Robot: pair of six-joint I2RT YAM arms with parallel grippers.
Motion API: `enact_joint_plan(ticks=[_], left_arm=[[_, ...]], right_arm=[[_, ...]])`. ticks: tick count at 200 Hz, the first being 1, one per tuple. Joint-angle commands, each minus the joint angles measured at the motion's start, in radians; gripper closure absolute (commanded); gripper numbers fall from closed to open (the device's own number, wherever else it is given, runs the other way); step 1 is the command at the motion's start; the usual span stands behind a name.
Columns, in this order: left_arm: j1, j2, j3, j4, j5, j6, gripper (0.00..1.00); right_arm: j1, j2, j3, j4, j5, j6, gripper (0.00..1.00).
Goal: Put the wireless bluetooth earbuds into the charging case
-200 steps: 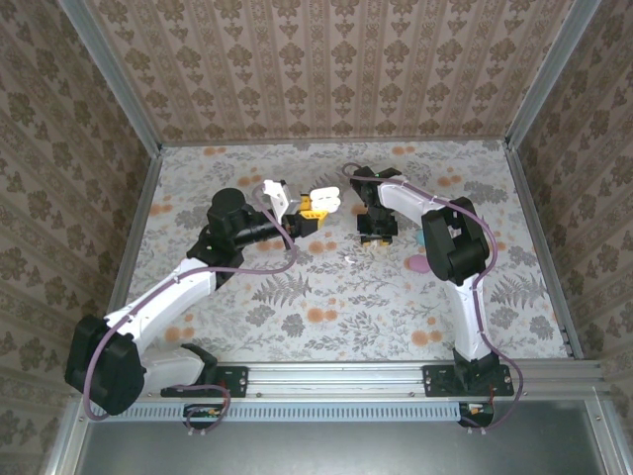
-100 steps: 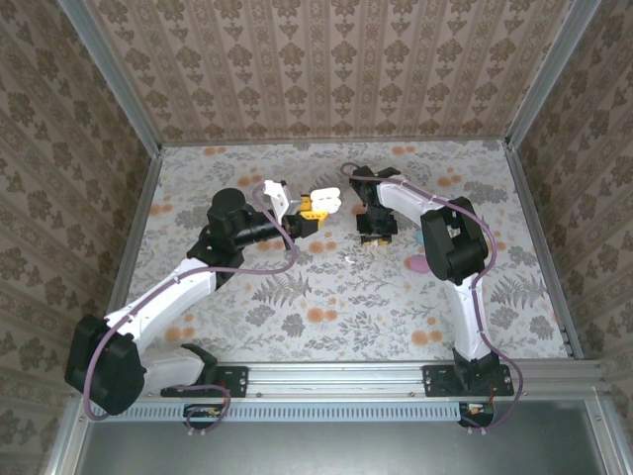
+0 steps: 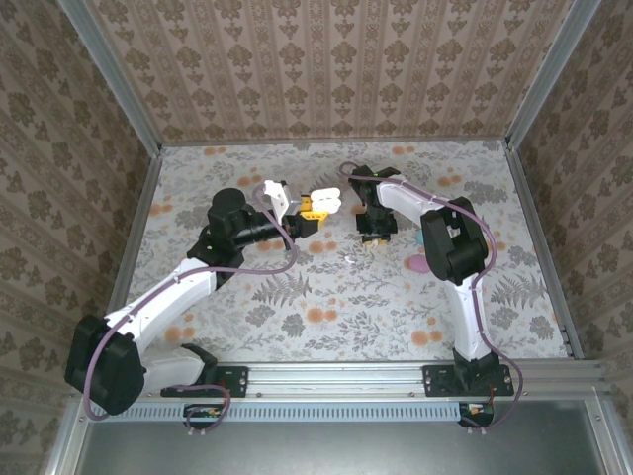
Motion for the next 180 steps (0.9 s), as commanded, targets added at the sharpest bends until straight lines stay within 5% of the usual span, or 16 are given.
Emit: enact_joint_plan(ticks=[1, 96, 180], left_arm=[[0.005, 0.017, 0.013, -0.017, -0.003, 0.001, 0.77], [0.007, 0.146, 0.035, 0.052, -0.009, -0.091, 0.77], [-0.006, 0.18, 0.064, 0.062, 0.035, -0.101, 0.77]], right_arm=[[0.005, -0.127, -0.038, 0.016, 0.027, 0.005, 0.72], [0.02, -0.633, -0.21, 0.136, 0.061, 0.028, 0.71], [0.116, -0.759, -0.168, 0.253, -0.028, -0.116, 0.71]])
